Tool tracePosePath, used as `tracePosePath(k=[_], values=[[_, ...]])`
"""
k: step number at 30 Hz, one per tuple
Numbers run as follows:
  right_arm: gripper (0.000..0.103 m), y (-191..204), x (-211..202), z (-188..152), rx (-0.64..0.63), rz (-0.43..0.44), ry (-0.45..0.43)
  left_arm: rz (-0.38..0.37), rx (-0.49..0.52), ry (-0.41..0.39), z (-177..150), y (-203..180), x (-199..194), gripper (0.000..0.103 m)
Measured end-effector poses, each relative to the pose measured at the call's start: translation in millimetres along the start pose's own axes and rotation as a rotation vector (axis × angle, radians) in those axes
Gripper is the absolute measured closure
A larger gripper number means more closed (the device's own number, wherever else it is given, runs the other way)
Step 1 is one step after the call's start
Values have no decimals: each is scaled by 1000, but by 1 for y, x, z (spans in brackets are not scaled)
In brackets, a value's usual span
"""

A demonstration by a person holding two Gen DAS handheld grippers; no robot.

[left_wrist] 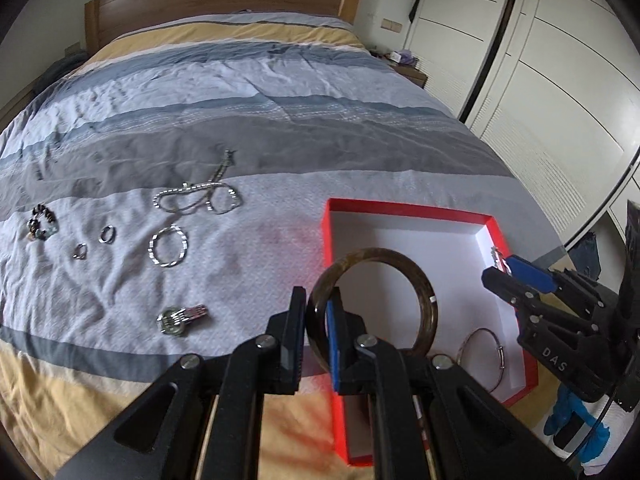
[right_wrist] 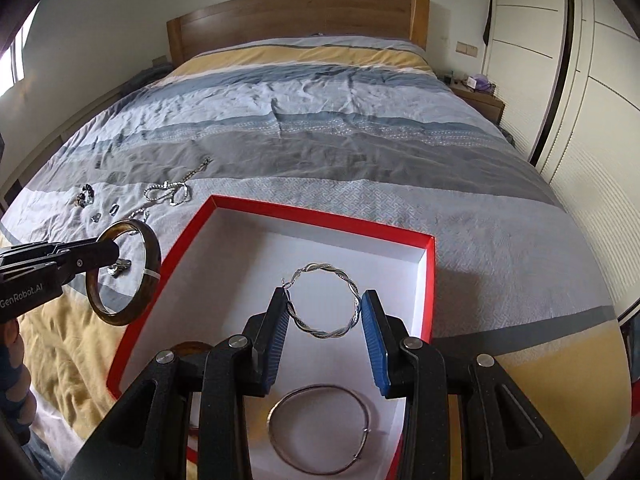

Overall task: Organize jewelry
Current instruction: 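Drop the dark brown bangle into the box with the left tool while the right tool holds its bangle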

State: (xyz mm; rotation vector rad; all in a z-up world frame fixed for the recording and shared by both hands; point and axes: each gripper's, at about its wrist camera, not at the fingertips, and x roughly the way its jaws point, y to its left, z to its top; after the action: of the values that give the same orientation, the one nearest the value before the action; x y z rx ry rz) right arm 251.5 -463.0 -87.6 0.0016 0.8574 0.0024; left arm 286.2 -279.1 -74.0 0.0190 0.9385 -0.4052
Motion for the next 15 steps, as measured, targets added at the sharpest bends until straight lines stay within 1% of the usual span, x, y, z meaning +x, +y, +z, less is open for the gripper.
tracePosePath(k=[5, 10, 15], values=[[67, -17, 24, 5, -49, 9, 30, -22, 45, 30, 1, -25, 34, 94], [67, -25, 44, 8, -109, 7, 65, -19, 53, 67, -5, -29, 58, 94], [67, -21, 59, 5, -192, 3, 92, -8, 67, 59, -6, -30, 66, 94]])
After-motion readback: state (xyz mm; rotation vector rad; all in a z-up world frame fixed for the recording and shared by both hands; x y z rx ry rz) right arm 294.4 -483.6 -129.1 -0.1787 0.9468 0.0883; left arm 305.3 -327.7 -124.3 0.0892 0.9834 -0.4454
